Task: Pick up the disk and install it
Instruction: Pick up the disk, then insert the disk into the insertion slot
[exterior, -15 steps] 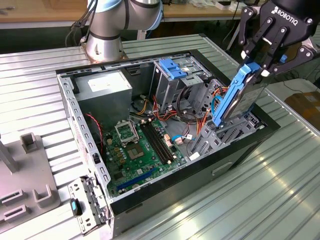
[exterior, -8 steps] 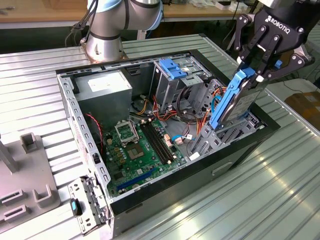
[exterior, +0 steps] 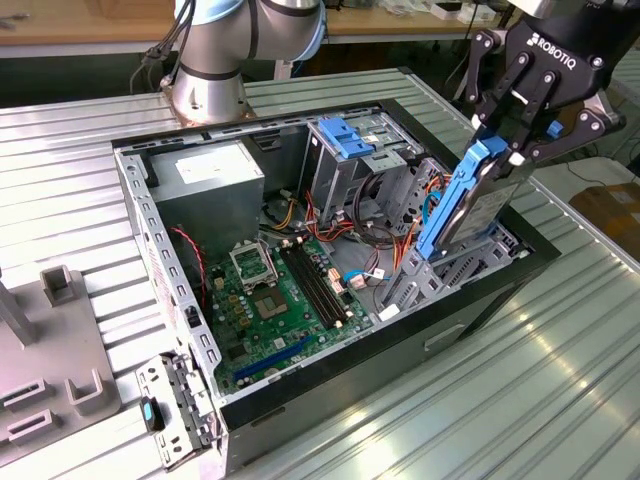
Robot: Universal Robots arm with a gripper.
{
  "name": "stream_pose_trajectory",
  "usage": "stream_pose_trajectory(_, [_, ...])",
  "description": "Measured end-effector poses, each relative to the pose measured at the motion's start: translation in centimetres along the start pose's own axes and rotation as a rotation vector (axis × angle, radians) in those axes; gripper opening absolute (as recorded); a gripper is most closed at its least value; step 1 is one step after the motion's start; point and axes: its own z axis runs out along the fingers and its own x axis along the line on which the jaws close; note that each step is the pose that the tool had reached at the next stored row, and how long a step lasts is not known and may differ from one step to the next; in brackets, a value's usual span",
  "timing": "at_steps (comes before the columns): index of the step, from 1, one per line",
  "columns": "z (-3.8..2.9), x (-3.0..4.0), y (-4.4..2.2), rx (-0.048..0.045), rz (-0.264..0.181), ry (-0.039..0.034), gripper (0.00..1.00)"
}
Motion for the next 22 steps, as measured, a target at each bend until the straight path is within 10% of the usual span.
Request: stream_pose_trajectory(22, [0.18, -0.37, -0.28, -0.0125, -0.023, 0.0002, 0.36])
